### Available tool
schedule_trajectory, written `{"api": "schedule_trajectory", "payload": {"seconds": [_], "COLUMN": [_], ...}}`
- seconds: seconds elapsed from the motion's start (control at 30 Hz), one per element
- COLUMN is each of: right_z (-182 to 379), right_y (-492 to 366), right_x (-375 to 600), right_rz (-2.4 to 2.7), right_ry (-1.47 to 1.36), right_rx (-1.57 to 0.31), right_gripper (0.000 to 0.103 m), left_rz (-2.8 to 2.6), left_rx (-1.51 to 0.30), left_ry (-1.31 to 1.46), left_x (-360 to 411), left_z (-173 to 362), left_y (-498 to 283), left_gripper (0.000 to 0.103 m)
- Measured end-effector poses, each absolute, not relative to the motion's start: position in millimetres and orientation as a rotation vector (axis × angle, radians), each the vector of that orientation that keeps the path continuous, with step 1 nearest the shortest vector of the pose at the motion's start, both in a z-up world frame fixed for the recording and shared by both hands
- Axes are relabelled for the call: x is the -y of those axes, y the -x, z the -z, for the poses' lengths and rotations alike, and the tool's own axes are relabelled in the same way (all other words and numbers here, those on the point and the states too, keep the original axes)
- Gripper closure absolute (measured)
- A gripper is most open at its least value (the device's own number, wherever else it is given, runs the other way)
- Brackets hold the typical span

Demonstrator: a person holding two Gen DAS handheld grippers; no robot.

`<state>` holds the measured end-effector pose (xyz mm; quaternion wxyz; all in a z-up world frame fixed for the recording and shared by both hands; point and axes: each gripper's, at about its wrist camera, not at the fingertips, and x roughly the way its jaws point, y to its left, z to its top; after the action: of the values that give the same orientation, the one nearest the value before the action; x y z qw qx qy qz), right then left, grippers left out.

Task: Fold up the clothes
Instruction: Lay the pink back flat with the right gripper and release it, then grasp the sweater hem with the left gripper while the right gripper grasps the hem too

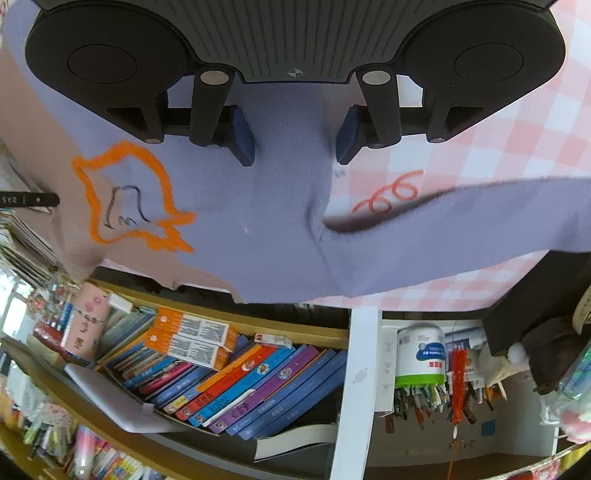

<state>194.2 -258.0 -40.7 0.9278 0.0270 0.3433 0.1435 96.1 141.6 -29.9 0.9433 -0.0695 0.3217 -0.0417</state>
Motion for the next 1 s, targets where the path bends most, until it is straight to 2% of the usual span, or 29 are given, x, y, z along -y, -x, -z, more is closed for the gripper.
{"api": "schedule_trajectory", "payload": {"seconds": [0.17,0.27,0.33,0.37,0.4,0.7,0.83,1.0], "right_z": [39,38,38,37,37,31,34,42], "right_y": [-129,-92,-71,-62,-53,9,-5,-52], "right_x": [283,291,290,288,285,268,270,254], "right_rz": [-0.367,-0.409,-0.435,-0.447,-0.458,-0.519,-0.491,-0.374], "right_ry": [-0.047,-0.055,-0.049,-0.033,-0.011,0.106,0.075,0.173], "right_rx": [-0.725,-0.738,-0.740,-0.739,-0.735,-0.732,-0.709,-0.623], "right_gripper": [0.082,0.082,0.082,0.087,0.089,0.092,0.092,0.093], "left_rz": [0.125,0.153,0.174,0.188,0.212,0.212,0.193,0.115], "left_rx": [-0.660,-0.656,-0.651,-0.651,-0.657,-0.664,-0.657,-0.653], "left_ry": [0.120,0.114,0.104,0.099,0.093,0.033,0.010,0.066], "left_x": [-131,-120,-110,-106,-101,-100,-99,-106], "left_z": [28,28,28,28,27,25,26,27], "left_y": [-54,-36,-25,-20,-16,1,-1,-25], "left_gripper": [0.055,0.060,0.067,0.079,0.086,0.086,0.086,0.085]}}
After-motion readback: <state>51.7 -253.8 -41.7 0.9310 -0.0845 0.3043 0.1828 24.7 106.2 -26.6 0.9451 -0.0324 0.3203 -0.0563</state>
